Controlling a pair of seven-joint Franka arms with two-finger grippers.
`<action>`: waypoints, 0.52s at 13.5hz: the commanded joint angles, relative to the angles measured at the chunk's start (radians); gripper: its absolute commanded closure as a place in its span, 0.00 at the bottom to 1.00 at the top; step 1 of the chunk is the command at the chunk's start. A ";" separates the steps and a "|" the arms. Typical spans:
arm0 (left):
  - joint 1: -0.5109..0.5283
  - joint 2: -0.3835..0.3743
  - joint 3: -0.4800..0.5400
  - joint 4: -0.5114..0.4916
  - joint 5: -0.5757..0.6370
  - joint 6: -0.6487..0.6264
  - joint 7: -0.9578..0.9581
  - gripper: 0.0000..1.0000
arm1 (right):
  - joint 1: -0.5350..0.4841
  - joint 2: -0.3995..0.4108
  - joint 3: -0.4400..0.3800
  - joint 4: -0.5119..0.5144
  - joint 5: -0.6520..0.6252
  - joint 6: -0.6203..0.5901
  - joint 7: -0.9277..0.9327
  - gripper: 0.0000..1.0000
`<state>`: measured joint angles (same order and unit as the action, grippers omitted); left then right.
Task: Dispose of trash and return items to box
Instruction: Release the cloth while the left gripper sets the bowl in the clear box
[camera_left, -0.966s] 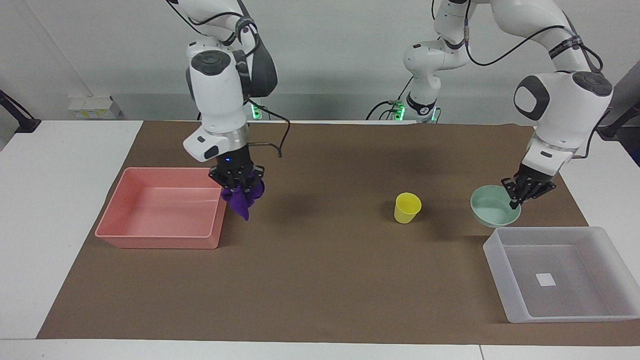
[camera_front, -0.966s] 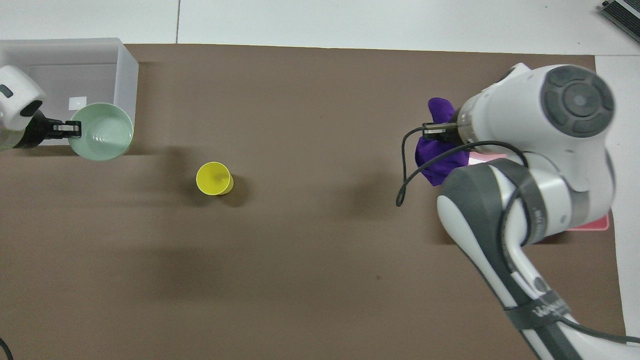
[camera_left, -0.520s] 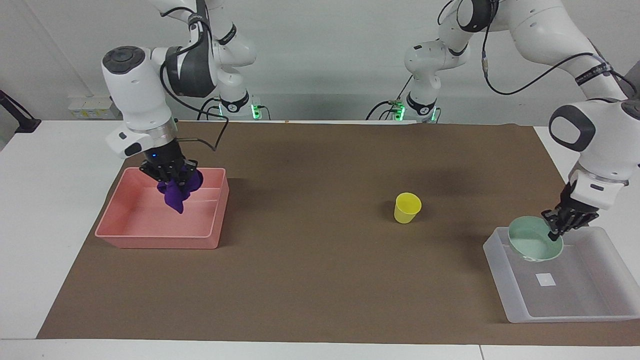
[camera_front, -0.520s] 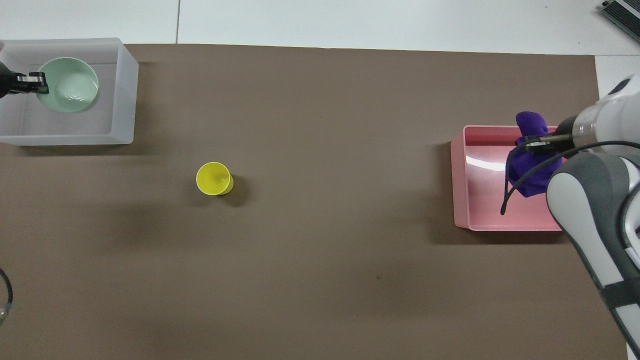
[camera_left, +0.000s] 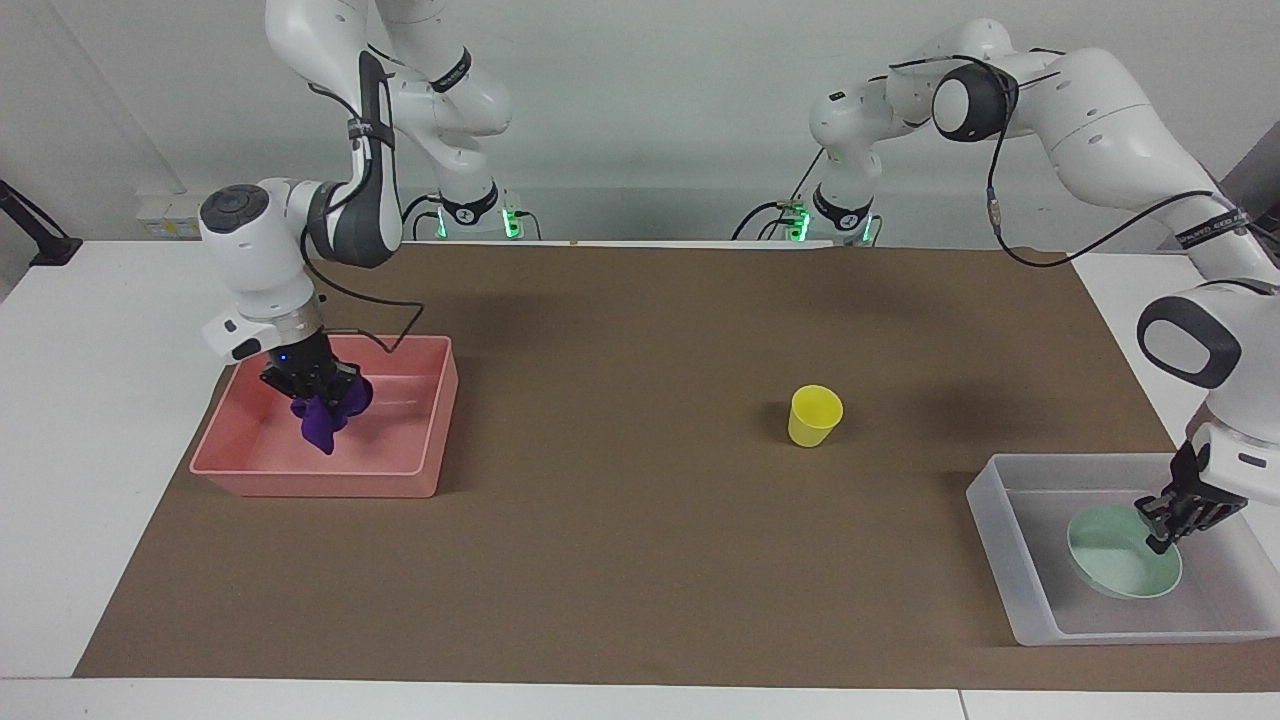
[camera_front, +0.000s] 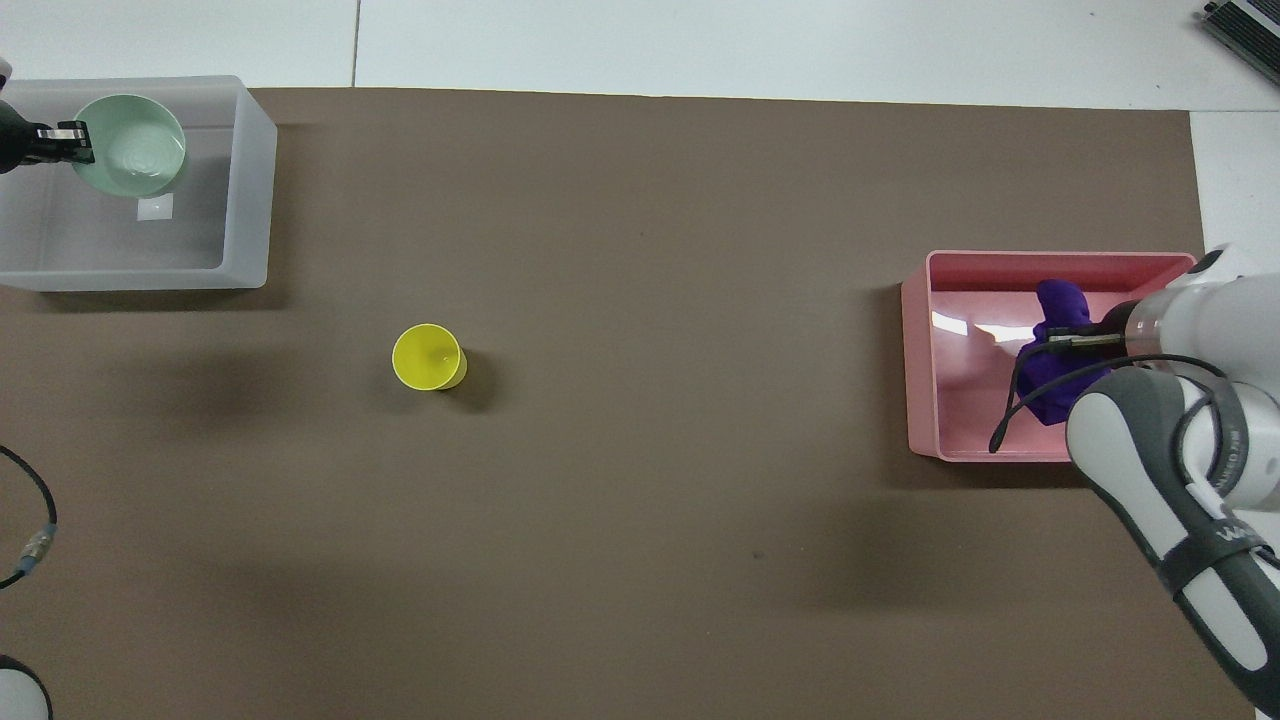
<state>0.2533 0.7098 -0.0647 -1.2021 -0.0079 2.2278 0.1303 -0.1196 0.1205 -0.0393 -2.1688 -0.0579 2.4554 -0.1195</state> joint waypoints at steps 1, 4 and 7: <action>0.006 0.017 -0.006 0.001 0.075 0.016 0.017 1.00 | -0.012 0.017 0.015 -0.058 0.021 0.085 0.004 1.00; 0.012 -0.015 -0.006 -0.107 0.103 0.084 0.015 1.00 | -0.009 0.036 0.015 -0.062 0.041 0.091 0.023 0.78; 0.023 -0.049 -0.007 -0.183 0.103 0.115 0.017 1.00 | -0.005 0.039 0.013 -0.051 0.041 0.093 0.024 0.00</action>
<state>0.2597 0.7184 -0.0644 -1.2969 0.0720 2.3104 0.1364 -0.1195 0.1630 -0.0360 -2.2196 -0.0276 2.5312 -0.1078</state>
